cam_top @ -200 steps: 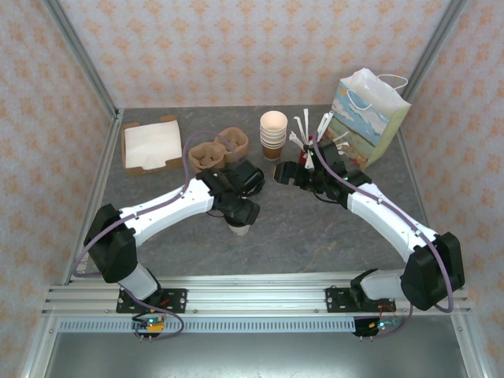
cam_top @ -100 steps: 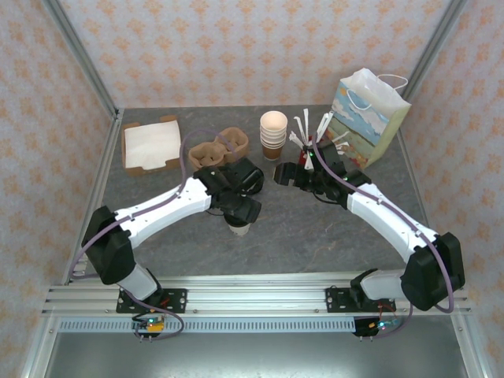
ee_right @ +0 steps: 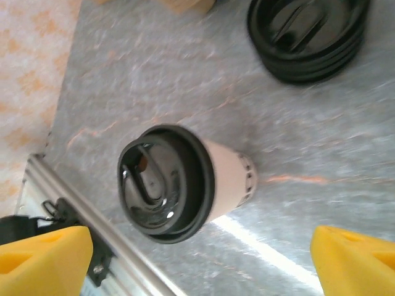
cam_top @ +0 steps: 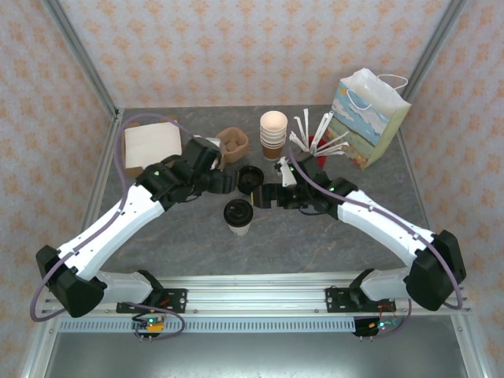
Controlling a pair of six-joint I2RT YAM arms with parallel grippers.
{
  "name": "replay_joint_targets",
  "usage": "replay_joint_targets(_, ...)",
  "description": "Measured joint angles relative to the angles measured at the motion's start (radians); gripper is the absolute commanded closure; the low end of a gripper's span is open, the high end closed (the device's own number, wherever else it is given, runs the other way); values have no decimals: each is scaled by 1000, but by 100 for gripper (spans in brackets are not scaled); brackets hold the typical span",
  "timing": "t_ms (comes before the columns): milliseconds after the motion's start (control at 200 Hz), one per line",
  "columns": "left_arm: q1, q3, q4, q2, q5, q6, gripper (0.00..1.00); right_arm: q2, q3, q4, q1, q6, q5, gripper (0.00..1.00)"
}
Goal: Pack the takeout coffee
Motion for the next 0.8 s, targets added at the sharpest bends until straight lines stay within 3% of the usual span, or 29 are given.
replay_joint_targets(445, 193, -34, 14, -85, 7, -10, 16, 175, -69, 228, 129, 188, -91, 10)
replay_joint_targets(661, 224, -76, 24, -92, 12, -11, 16, 275, -34, 301, 175, 229, -101, 11)
replay_joint_targets(801, 227, -81, 32, -95, 13, -11, 16, 306, 0, 307, 187, 227, -102, 6)
